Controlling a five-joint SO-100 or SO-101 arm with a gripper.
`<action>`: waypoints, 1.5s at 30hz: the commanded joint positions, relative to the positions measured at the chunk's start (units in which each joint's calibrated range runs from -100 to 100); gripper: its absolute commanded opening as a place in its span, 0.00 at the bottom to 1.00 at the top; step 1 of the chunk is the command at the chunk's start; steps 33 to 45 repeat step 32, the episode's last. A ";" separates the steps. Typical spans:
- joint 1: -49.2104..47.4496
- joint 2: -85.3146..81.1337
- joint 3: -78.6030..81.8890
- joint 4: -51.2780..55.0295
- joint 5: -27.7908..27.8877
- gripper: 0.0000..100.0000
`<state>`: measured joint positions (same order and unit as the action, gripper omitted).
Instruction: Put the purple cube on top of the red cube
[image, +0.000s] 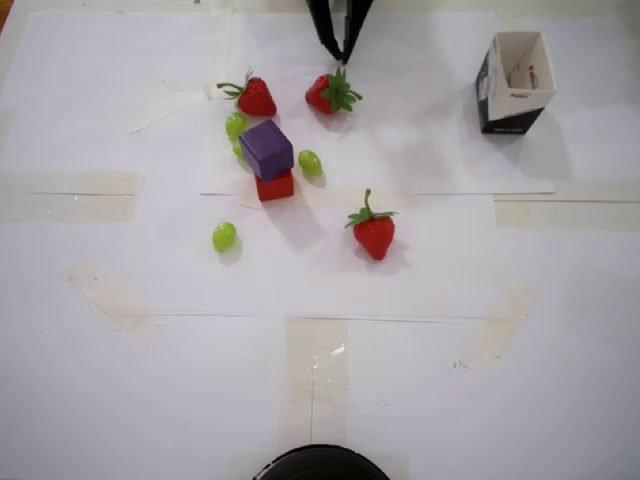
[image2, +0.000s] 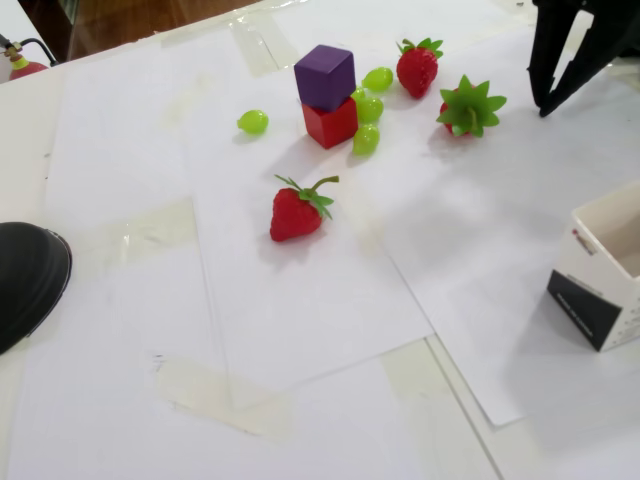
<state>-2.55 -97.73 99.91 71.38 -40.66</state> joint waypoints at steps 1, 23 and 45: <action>0.93 0.14 0.09 0.35 0.63 0.00; -1.79 0.14 0.09 0.27 1.22 0.00; -1.79 0.14 0.09 0.51 1.22 0.00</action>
